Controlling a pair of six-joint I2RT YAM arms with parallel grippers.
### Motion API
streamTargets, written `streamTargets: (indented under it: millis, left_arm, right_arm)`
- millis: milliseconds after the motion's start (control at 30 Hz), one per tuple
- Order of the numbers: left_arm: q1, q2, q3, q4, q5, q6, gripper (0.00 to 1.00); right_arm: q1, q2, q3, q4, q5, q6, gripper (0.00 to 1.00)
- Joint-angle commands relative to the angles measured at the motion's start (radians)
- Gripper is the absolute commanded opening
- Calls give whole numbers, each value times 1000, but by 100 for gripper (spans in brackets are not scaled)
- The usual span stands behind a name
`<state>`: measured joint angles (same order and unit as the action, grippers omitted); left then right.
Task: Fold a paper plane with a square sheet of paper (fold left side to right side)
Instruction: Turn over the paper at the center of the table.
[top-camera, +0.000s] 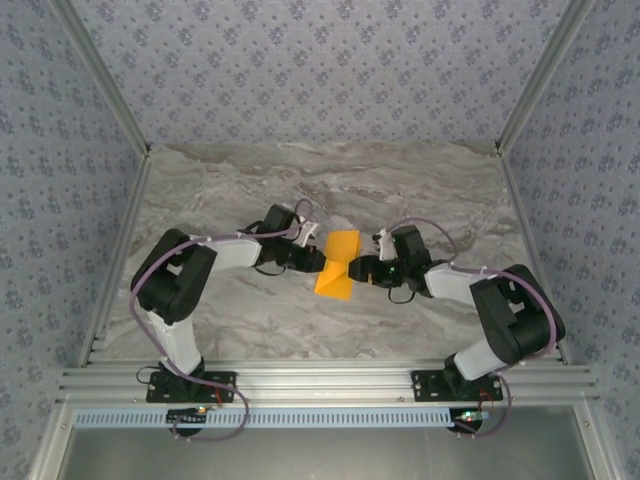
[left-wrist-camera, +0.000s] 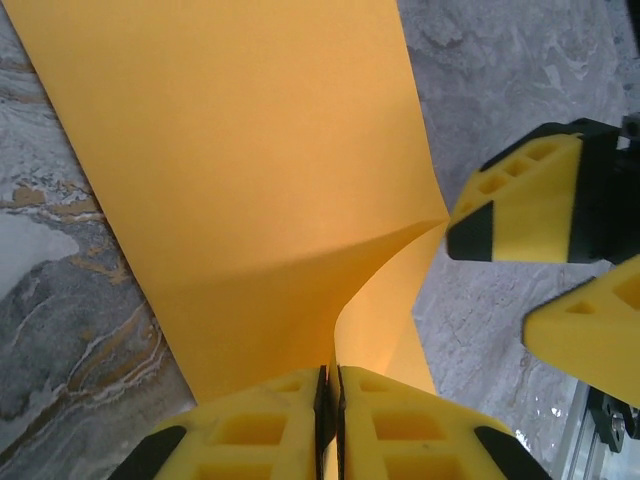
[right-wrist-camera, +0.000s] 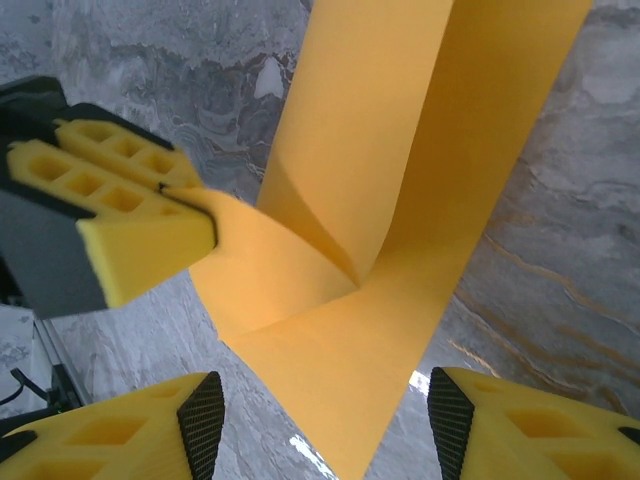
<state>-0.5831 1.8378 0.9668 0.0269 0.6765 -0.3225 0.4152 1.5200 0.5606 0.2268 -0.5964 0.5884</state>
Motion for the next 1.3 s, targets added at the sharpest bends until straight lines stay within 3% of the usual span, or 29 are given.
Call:
streamTargets:
  millis: [0,300,433,567,667,833,1000,1100,1267]
  left_arm:
    - [0,-41,-15,5,-12,23,13]
    - [1,-53,-23,6,-20,21,14]
    - [17,-89,-52,36,-20,-1,23]
    - [54,-174,-117,95,-24,-50,35]
    - [86,-283,-183,130,-41,-105,47]
    - [117,-575,-314,187,-90,-289,68]
    - [122,-929,-384,148,-204,-406,98]
    - [124,-1038,-384,170,-175,-472,98]
    - [114,-1045,-358,307,-74,-572,98]
  right_arm:
    - [8,30,39,48,-33,25,59]
    - [33,135,108,92,-57,61,53]
    - [48,171,141,103,-75,64,39]
    - [40,169,146,111,-73,54,12]
    - [14,133,132,144,-101,49,5]
    - [-54,7,84,291,-226,122,3]
    - [-71,-178,106,277,-300,150,4]
    - [-55,-278,150,230,-310,160,5]
    - [25,-367,262,129,-318,135,5]
